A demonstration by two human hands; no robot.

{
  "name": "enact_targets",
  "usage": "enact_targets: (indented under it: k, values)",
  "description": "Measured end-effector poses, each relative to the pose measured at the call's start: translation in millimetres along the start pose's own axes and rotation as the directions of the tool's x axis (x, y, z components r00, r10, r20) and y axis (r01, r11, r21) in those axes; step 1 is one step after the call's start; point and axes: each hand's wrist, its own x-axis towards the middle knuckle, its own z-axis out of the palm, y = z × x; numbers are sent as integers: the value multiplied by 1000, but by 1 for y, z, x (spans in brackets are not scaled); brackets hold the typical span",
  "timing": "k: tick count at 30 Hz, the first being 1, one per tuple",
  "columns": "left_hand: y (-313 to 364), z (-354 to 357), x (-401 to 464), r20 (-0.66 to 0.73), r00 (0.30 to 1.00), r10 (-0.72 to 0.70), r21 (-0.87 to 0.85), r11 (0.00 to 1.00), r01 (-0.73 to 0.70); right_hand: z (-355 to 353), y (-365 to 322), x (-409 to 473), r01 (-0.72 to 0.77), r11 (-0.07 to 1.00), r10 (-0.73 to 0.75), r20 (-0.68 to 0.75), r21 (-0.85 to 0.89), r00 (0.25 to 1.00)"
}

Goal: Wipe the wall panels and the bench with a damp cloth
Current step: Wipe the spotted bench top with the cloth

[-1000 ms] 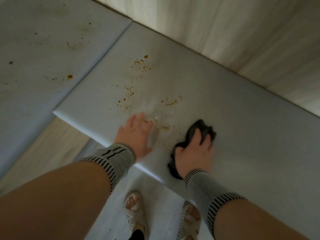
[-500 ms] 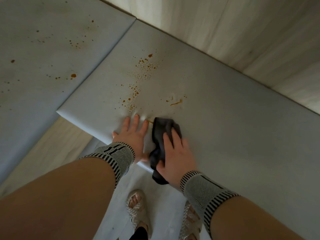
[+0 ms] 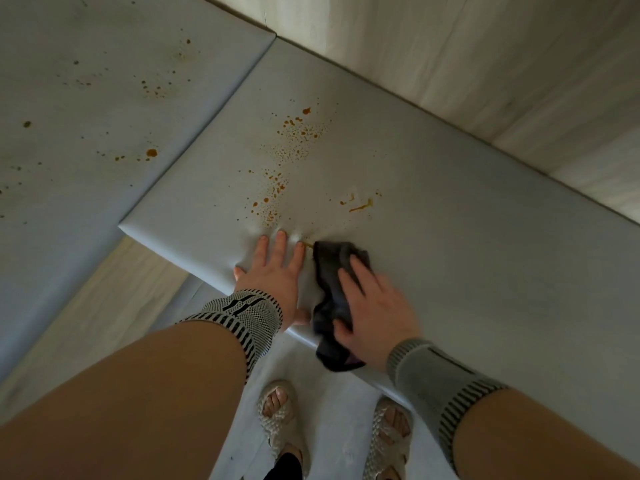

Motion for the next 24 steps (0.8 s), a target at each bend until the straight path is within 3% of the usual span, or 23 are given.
enact_targets:
  k: [2, 4, 6, 8, 10, 12, 13, 14, 16, 18, 19, 21, 22, 24]
  values:
    - [0, 1, 0, 1, 1000, 4, -4, 1000, -4, -9, 23, 4, -247, 969, 248, -45, 28, 968]
    - [0, 1, 0, 0, 1000, 6, -1, 1000, -6, -13, 38, 7, -510, 839, 531, -82, 188, 843]
    - [0, 1, 0, 3, 1000, 10, -7, 1000, -10, -12, 30, 8, -615, 753, 644, -71, 232, 762]
    - [1, 0, 0, 2, 1000, 12, -10, 1000, -12, -4, 6, 7, -523, 828, 549, -104, 203, 829]
    - [2, -1, -2, 2, 1000, 10, -6, 1000, -10, 9, -19, 0, -230, 960, 258, -179, 163, 949]
    - [2, -3, -4, 3, 1000, 10, -17, 1000, -10, 16, -20, -2, 59, 994, -45, -149, 90, 988]
    - [2, -3, -4, 0, 1000, 12, -24, 1000, -12, 13, -13, 1, 115, 992, -109, -98, 56, 989]
    - [1, -3, -3, -3, 1000, 16, -25, 1000, -16, 9, -3, 4, 88, 996, -87, -64, 23, 994]
    - [0, -1, -2, -5, 1000, 21, -21, 1000, -21, -2, 21, 12, -165, 986, 166, -93, 12, 982]
    - [-1, 0, -1, 0, 1000, 21, -17, 1000, -21, -9, 40, 17, -508, 845, 528, -109, 164, 842]
    - [-1, 0, -1, 2, 1000, 21, -17, 1000, -21, -12, 39, 16, -591, 778, 617, -86, 212, 782]
    - [0, 0, 0, 2, 1000, 27, -19, 999, -27, -6, 20, 12, -576, 795, 596, -66, 188, 801]
    - [0, 0, 0, 0, 1000, 29, -21, 999, -29, 1, 6, 7, -469, 866, 488, -90, 172, 868]
    - [1, 0, 1, -10, 1000, 25, -32, 999, -25, 14, -20, -6, -116, 986, 130, -123, 118, 984]
